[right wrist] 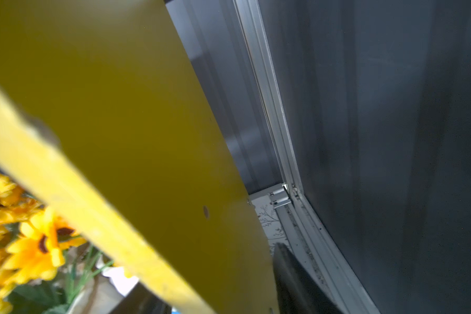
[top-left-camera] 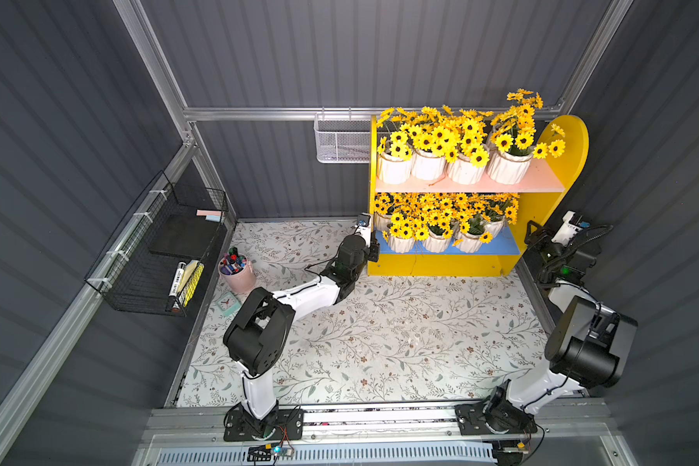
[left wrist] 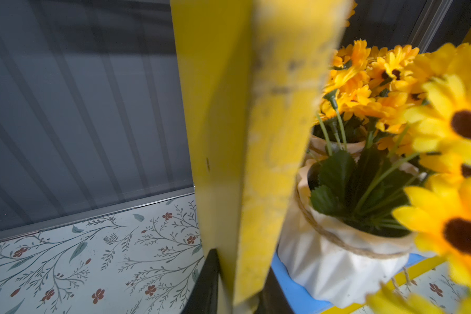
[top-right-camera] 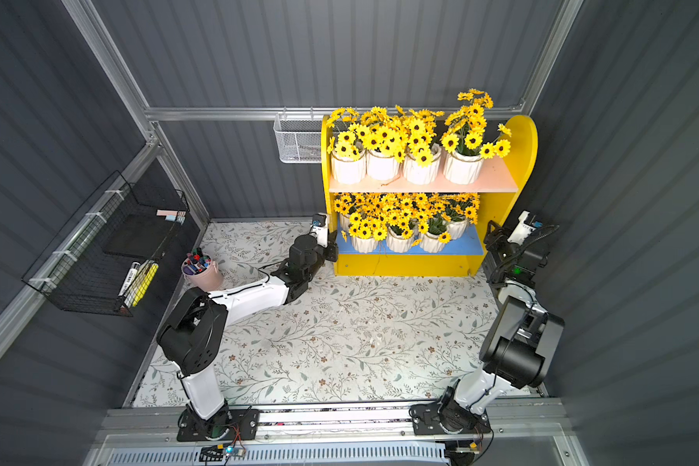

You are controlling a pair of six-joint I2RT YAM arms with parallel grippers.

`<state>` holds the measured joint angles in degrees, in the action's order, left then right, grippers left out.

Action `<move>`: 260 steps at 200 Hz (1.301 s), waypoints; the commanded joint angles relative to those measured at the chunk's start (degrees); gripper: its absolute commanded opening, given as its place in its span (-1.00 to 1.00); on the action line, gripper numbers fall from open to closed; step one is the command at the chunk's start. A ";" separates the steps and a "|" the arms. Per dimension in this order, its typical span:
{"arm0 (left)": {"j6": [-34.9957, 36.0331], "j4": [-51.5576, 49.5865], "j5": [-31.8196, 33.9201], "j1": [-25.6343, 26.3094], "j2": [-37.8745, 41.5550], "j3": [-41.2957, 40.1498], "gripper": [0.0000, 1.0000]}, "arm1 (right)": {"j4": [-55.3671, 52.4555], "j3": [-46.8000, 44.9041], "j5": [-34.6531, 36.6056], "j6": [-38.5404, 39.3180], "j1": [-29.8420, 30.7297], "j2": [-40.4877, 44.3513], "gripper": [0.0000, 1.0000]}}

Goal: Take the sunflower pots off the shelves
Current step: Move the shelf to the center of the board.

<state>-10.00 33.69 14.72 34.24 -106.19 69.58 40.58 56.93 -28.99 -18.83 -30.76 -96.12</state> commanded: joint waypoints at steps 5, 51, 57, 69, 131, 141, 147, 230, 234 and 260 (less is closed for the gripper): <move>-0.20 1.82 -4.97 -5.67 -6.91 3.65 -1.00 | 4.15 1.75 -2.18 -0.96 -0.06 -2.54 -0.16; -0.50 2.64 -3.56 -5.70 -7.34 3.73 -1.00 | 2.94 1.89 -1.97 1.73 1.88 -3.25 -0.66; -0.66 2.69 -3.37 -5.71 -7.20 3.64 -1.00 | 3.02 1.79 -1.86 1.86 2.09 -3.27 -0.72; -0.72 2.23 -3.09 -5.67 -6.99 3.81 -1.00 | 3.19 1.53 -1.84 1.64 2.53 -3.55 -0.91; -0.13 -0.29 0.30 -5.67 -4.07 3.24 -1.00 | 6.25 -1.79 -0.14 -0.19 5.20 -2.72 -1.00; -0.36 -0.38 1.01 -5.67 -3.42 2.72 -1.00 | 6.57 -2.33 0.63 -0.24 5.83 -2.12 -1.00; -0.28 -0.16 1.08 -5.67 -3.05 2.33 -1.00 | 6.70 -2.64 0.98 -0.49 6.12 -1.69 -1.00; 0.66 -0.30 2.96 -5.67 0.32 -0.36 -1.00 | 4.90 -3.88 1.80 -1.33 10.14 2.93 -1.00; 0.82 -0.29 3.02 -5.67 0.52 -0.46 -1.00 | 4.72 -3.93 1.98 -1.03 10.45 3.22 -1.00; 1.21 -0.47 3.38 -5.67 1.40 -0.99 -1.00 | 3.72 -3.97 2.10 -0.61 11.40 4.78 -1.00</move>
<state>-9.43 33.17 15.18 33.89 -105.38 69.21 45.39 53.28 -19.27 -10.66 -25.80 -95.20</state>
